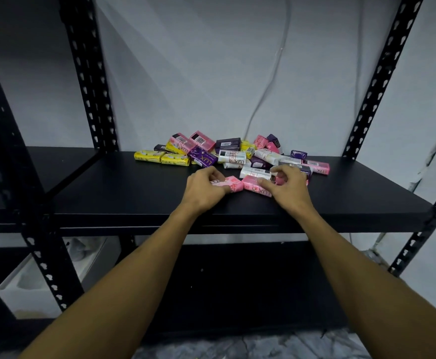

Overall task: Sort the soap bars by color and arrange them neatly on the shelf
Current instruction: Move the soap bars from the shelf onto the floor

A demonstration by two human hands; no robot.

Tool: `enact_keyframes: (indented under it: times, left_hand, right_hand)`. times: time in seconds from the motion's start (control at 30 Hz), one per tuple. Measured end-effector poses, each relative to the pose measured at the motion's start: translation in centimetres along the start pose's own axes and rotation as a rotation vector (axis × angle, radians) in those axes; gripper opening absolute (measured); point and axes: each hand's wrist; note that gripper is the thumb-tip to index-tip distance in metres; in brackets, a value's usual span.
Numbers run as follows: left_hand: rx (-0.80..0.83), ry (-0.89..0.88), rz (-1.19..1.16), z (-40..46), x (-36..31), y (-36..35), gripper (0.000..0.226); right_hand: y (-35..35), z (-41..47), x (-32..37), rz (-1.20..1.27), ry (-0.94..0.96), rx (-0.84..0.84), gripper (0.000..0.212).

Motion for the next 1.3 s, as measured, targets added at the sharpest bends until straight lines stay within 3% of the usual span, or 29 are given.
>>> enact_keyframes:
  times: [0.07, 0.13, 0.27, 0.37, 0.43, 0.53, 0.63, 0.73, 0.83, 0.93, 1.1, 1.3]
  left_hand:
    - [0.017, 0.011, -0.016, 0.0, -0.1, 0.0, 0.029]
    - [0.015, 0.021, -0.019, 0.1, -0.1, -0.1, 0.025]
    - [-0.012, 0.066, -0.096, 0.5, 0.3, -0.1, 0.007]
    - [0.012, 0.076, -0.127, 1.3, 0.4, -0.1, 0.009]
    - [0.039, 0.053, -0.083, 2.5, 0.3, -0.1, 0.009]
    - [0.067, -0.040, 0.040, 5.2, -0.6, -0.4, 0.010]
    - [0.103, -0.105, 0.213, 9.1, -1.6, -1.0, 0.027]
    - [0.198, -0.165, 0.418, 12.5, -1.8, -2.3, 0.049]
    - [0.284, -0.189, 0.606, 14.2, -1.1, -3.3, 0.056]
    - [0.192, -0.253, 0.671, 14.8, -0.1, -3.7, 0.054]
    - [0.105, -0.253, 0.762, 14.3, 0.1, -2.9, 0.066]
    - [0.086, -0.259, 0.451, 10.3, -1.2, 1.8, 0.060]
  right_hand:
    - [-0.3, 0.2, -0.1, -0.146, 0.014, 0.081, 0.046]
    - [-0.7, 0.3, -0.1, -0.184, 0.020, 0.091, 0.040]
    - [-0.2, 0.3, -0.2, 0.026, -0.020, 0.091, 0.030]
    - [0.7, 0.4, 0.0, 0.276, -0.072, 0.051, 0.025]
    - [0.9, 0.9, -0.2, 0.267, -0.050, 0.031, 0.014]
    - [1.0, 2.1, -0.3, 0.165, 0.027, 0.038, 0.009]
    - [1.1, 4.4, 0.7, 0.096, 0.079, 0.078, 0.017]
    - [0.8, 6.6, 1.1, -0.126, 0.134, 0.271, 0.031]
    - [0.2, 7.9, 0.8, -0.473, 0.172, 0.483, 0.045]
    - [-0.3, 8.4, 0.6, -0.626, 0.213, 0.504, 0.052]
    - [0.6, 8.4, 0.3, -0.435, 0.179, 0.432, 0.053]
    - [4.6, 4.5, 1.7, -0.107, 0.069, 0.307, 0.051]
Point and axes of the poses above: each hand's wrist, its own z-axis towards the middle knuckle, its own y-axis out of the back of the hand, x = y × z, and after that the axes turned 2 degrees about -z, right-handed
